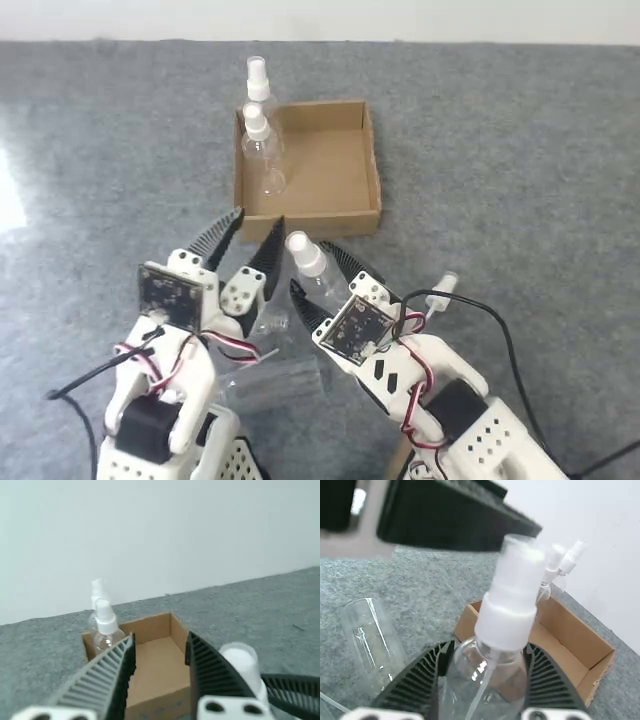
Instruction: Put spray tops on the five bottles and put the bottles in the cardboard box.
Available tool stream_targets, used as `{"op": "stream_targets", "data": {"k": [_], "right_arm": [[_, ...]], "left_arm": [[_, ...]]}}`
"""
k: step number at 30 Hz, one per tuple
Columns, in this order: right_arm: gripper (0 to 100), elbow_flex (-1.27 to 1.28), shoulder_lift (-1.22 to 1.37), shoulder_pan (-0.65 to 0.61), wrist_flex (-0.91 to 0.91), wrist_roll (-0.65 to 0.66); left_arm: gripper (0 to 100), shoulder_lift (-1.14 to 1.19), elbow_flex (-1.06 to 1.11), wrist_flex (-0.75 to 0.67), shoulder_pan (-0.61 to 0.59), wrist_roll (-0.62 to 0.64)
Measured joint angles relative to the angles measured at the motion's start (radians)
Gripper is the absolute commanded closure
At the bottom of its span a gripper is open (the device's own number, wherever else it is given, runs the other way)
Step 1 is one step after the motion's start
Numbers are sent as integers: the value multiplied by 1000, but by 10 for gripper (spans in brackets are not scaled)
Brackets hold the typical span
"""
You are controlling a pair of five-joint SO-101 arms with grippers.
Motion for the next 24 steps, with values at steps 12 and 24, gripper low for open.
{"op": "stream_targets", "data": {"k": [12,24], "right_arm": [[898,0,0,-2,0,0],[898,0,0,-2,0,0]], "left_arm": [[848,-2,-63,0,-55,49],[848,-2,-63,23,15,49]]}}
